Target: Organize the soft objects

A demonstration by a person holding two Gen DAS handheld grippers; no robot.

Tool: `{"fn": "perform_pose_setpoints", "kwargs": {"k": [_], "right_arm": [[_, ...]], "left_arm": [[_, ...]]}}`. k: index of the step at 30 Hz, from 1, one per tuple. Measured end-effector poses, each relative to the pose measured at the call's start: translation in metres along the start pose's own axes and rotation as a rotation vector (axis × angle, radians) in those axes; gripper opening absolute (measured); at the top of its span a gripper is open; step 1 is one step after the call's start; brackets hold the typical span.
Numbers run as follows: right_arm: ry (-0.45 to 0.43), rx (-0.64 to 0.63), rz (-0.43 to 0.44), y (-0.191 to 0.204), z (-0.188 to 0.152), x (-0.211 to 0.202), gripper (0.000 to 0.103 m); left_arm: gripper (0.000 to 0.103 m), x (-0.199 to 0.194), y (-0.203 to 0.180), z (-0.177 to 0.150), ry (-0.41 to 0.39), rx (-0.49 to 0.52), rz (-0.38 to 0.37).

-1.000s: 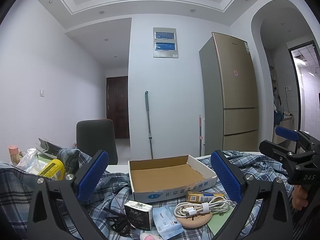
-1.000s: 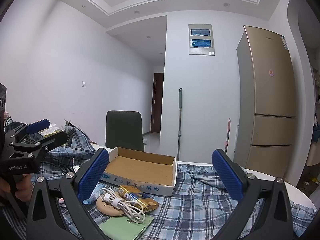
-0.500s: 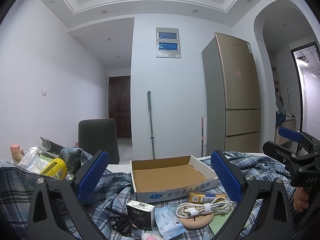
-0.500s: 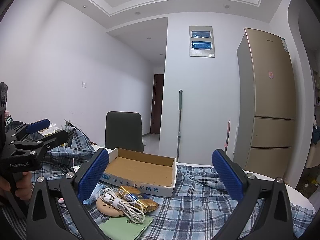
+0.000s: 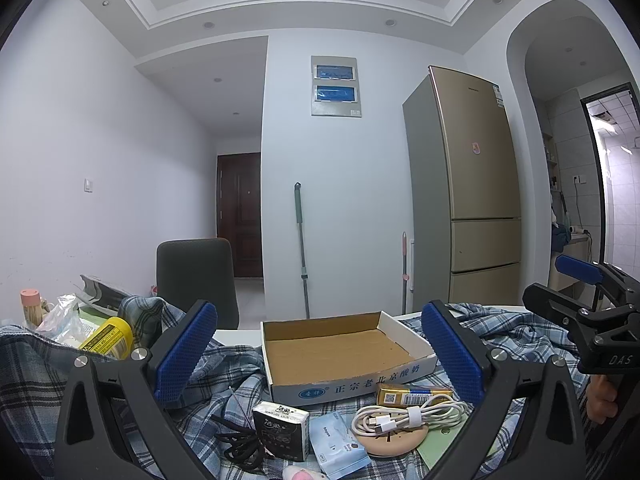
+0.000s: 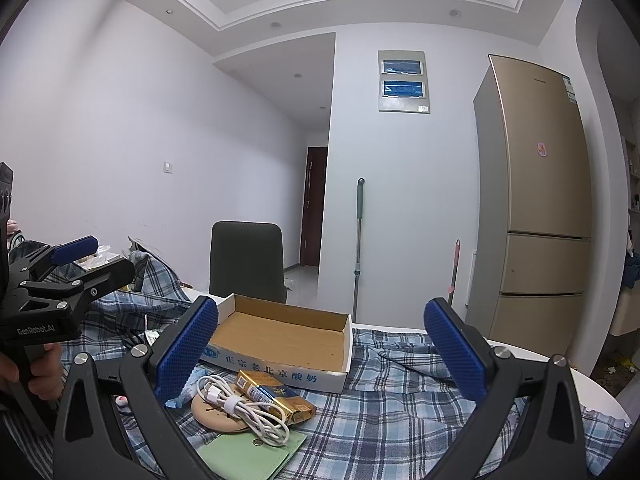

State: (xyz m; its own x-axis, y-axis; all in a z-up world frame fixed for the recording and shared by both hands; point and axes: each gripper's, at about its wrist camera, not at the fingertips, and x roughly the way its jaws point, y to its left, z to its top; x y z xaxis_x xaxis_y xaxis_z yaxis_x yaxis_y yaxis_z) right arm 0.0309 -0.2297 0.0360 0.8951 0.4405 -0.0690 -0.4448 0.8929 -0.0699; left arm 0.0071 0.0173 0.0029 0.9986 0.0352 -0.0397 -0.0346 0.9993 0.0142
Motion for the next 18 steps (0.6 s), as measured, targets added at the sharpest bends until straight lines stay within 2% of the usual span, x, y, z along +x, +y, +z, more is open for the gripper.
{"fn": "perform_pose_setpoints", "kwargs": {"k": [18], "right_arm": [[0.022,0.008,0.002,-0.0037,-0.001,0.0033,0.103]], "left_arm": [[0.103,-0.001,-0.0018,-0.0005,-0.003,0.005,0.005]]}}
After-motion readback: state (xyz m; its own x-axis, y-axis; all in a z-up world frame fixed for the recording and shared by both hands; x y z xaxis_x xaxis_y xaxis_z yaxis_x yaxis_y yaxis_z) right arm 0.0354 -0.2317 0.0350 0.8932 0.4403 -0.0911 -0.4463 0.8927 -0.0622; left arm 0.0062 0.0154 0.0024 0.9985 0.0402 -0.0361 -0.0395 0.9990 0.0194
